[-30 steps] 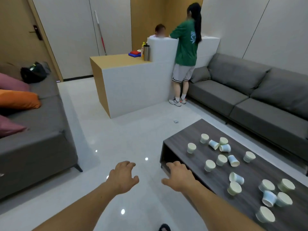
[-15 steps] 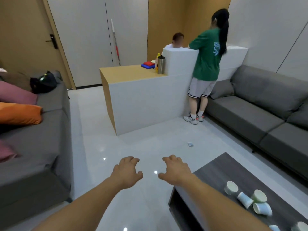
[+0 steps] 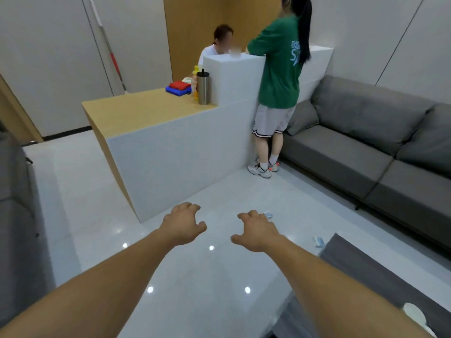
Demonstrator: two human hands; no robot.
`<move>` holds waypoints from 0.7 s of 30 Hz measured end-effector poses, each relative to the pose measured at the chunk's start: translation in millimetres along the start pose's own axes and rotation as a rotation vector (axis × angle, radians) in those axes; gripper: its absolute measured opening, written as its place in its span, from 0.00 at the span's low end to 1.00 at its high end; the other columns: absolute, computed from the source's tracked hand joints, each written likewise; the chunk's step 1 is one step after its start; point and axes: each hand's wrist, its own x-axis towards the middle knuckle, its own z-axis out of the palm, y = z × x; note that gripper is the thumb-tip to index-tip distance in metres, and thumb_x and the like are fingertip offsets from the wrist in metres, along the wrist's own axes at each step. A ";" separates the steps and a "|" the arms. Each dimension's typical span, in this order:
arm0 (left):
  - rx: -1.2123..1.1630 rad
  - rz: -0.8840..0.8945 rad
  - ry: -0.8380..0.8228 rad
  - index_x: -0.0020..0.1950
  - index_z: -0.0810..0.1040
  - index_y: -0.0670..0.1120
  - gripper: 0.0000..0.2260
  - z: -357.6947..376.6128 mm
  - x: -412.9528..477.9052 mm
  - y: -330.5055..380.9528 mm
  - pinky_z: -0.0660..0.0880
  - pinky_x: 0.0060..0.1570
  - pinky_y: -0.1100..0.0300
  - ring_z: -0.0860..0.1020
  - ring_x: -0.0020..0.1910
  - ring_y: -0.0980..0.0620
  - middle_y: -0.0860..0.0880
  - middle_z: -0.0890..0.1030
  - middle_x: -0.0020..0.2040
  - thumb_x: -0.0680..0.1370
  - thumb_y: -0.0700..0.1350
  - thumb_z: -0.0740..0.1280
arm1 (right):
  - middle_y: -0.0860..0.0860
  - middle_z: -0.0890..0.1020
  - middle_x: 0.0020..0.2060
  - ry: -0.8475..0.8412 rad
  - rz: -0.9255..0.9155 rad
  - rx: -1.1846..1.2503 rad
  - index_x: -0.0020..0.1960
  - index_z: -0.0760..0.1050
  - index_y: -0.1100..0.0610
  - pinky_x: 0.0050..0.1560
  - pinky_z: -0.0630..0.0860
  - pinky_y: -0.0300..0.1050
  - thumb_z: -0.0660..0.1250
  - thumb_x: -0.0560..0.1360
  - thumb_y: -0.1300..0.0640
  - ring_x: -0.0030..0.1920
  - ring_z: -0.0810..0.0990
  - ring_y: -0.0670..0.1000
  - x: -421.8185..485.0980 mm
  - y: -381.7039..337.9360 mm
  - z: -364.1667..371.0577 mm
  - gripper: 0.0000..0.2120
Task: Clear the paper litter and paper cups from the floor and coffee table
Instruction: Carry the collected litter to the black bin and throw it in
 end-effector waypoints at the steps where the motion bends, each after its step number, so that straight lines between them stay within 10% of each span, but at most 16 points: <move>1: 0.003 0.013 -0.017 0.75 0.62 0.50 0.28 -1.4 20.1 0.3 0.62 0.70 0.48 0.58 0.74 0.47 0.50 0.61 0.75 0.77 0.57 0.61 | 0.53 0.64 0.71 -0.012 0.013 -0.003 0.77 0.57 0.51 0.66 0.66 0.55 0.64 0.74 0.39 0.70 0.63 0.58 15.6 2.9 -2.4 0.36; 21: 0.060 0.186 -0.202 0.75 0.61 0.49 0.28 -28.3 457.9 72.9 0.63 0.69 0.49 0.60 0.73 0.46 0.48 0.62 0.75 0.77 0.57 0.61 | 0.54 0.65 0.71 -0.080 0.262 0.115 0.77 0.56 0.52 0.65 0.69 0.54 0.64 0.75 0.39 0.70 0.65 0.57 375.0 130.7 -111.0 0.37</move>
